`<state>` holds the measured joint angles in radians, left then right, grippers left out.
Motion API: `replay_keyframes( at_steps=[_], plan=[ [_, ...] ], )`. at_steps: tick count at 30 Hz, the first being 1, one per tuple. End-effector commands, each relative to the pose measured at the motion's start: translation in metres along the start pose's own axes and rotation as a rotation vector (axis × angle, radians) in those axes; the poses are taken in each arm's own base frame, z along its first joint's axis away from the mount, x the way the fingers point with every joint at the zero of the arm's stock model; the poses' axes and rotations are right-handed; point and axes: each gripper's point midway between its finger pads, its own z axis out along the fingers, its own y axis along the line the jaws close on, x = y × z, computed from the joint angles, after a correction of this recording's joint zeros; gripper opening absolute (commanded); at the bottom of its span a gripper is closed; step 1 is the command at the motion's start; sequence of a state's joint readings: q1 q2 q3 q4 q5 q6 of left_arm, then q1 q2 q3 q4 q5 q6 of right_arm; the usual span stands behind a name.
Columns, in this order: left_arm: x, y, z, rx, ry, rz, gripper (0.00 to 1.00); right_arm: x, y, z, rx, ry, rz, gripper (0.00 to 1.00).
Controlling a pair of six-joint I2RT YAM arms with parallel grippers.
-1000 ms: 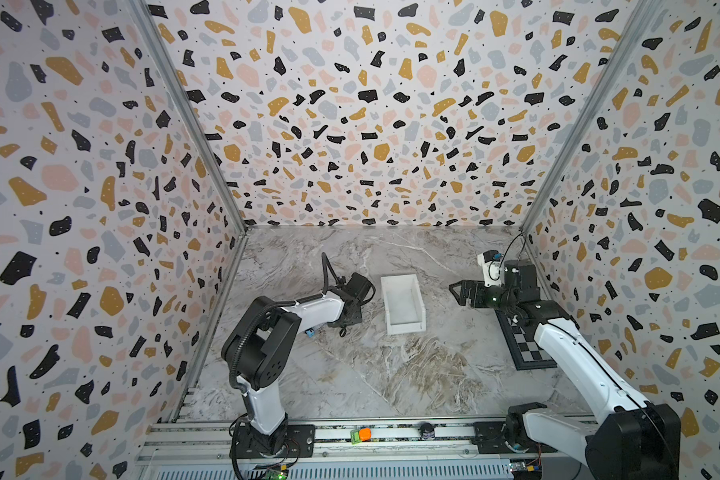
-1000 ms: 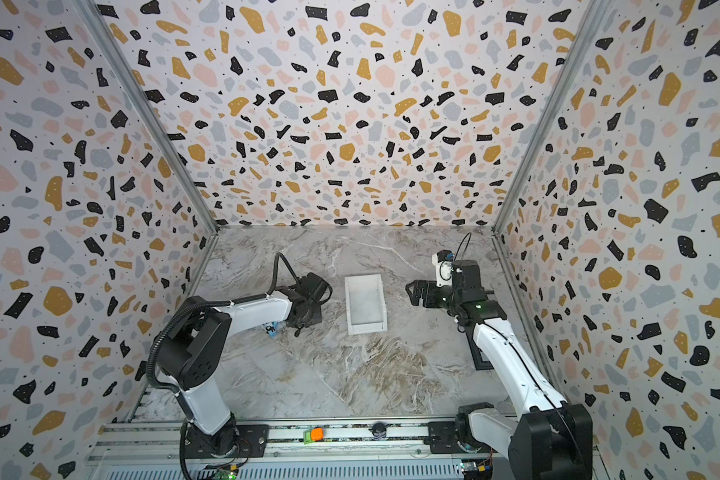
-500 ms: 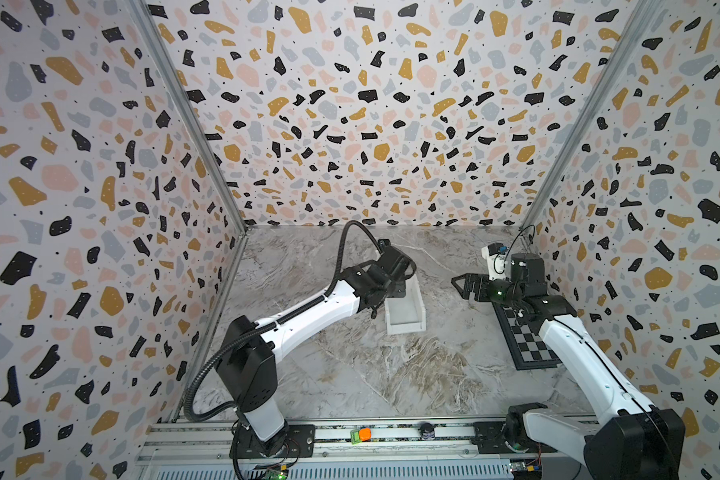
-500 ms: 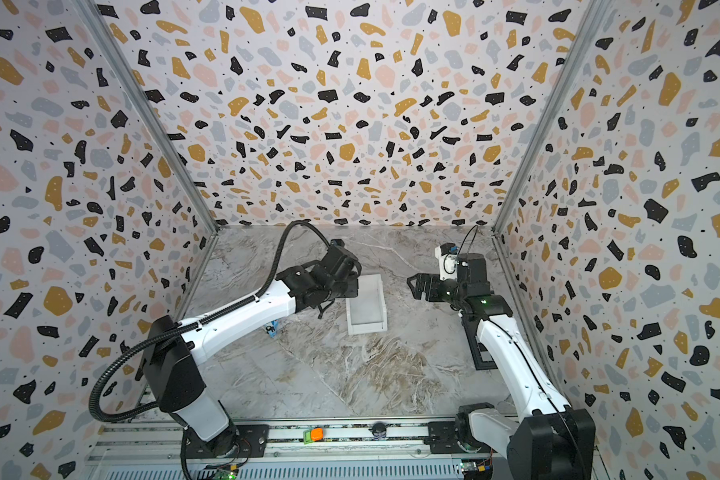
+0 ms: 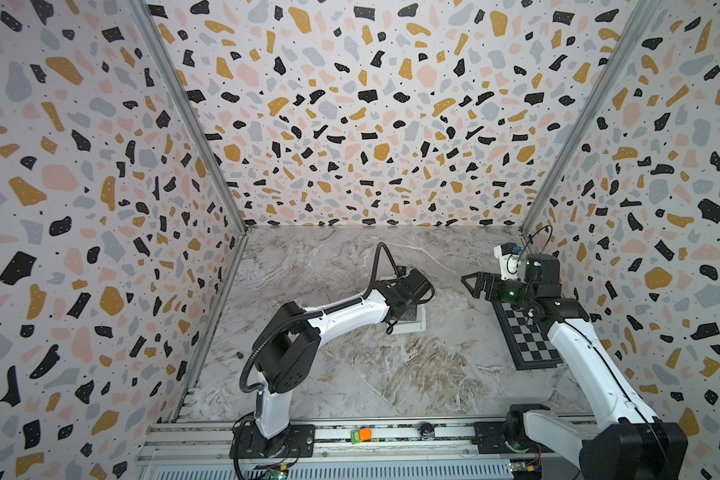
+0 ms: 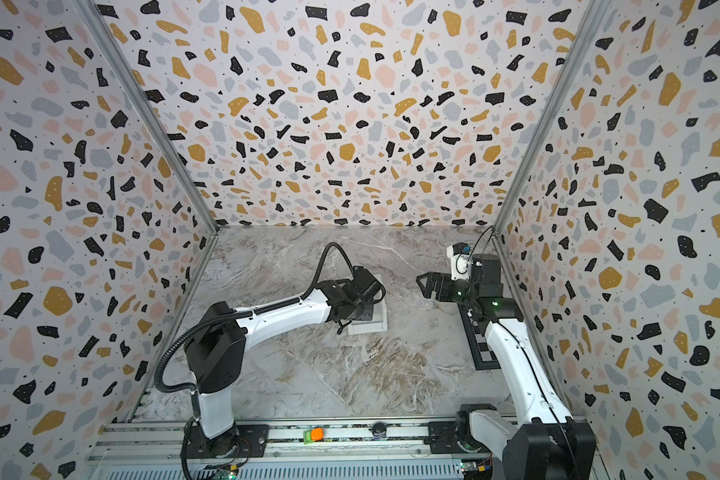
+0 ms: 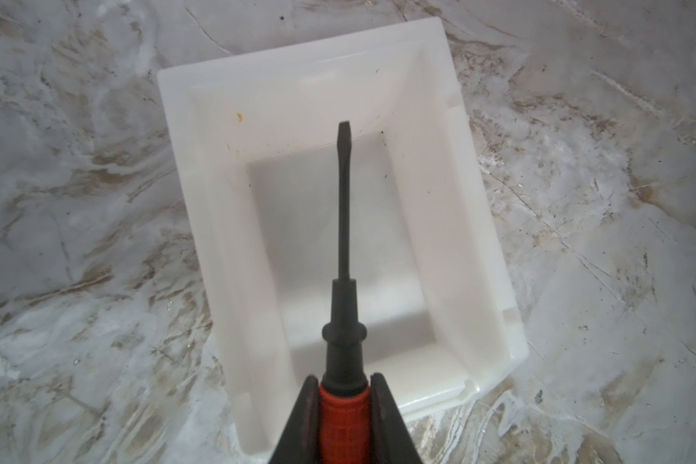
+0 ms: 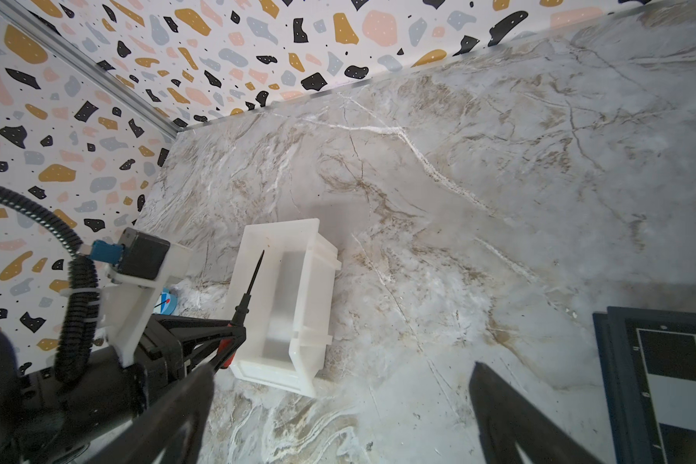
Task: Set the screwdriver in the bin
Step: 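Lift the screwdriver with the left gripper and carry it over the white bin, then lower the screwdriver into the white bin with the left gripper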
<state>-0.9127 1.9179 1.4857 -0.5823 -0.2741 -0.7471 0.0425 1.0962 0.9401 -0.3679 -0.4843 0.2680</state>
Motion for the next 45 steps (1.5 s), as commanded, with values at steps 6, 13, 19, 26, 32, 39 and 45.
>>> replay_keyframes(
  at_steps=[6,13,19,26,32,39,45],
  plan=[
    [-0.006,-0.004,0.012,-0.034,-0.012,0.016,0.0,0.002,0.005,-0.007,-0.019,-0.006,-0.011,0.99],
    [-0.014,-0.007,0.018,-0.054,-0.019,0.032,0.0,0.005,0.003,-0.005,-0.019,0.0,-0.008,0.99],
    [-0.02,-0.012,0.023,-0.059,-0.027,0.034,0.0,0.007,0.003,-0.005,-0.016,0.005,-0.006,0.99],
    [-0.019,-0.009,0.034,-0.085,-0.012,0.044,0.0,0.009,0.002,-0.005,-0.014,0.007,-0.005,1.0],
    [-0.025,-0.004,0.038,-0.102,-0.021,0.029,0.0,0.01,0.003,-0.006,-0.021,0.006,-0.002,0.99],
    [-0.024,-0.006,0.048,-0.105,-0.01,0.028,0.0,0.014,0.001,-0.003,-0.023,0.014,0.003,0.99],
    [-0.021,-0.003,0.058,-0.124,-0.001,0.032,0.0,0.014,0.001,-0.002,-0.023,0.013,0.007,0.99]
  ],
)
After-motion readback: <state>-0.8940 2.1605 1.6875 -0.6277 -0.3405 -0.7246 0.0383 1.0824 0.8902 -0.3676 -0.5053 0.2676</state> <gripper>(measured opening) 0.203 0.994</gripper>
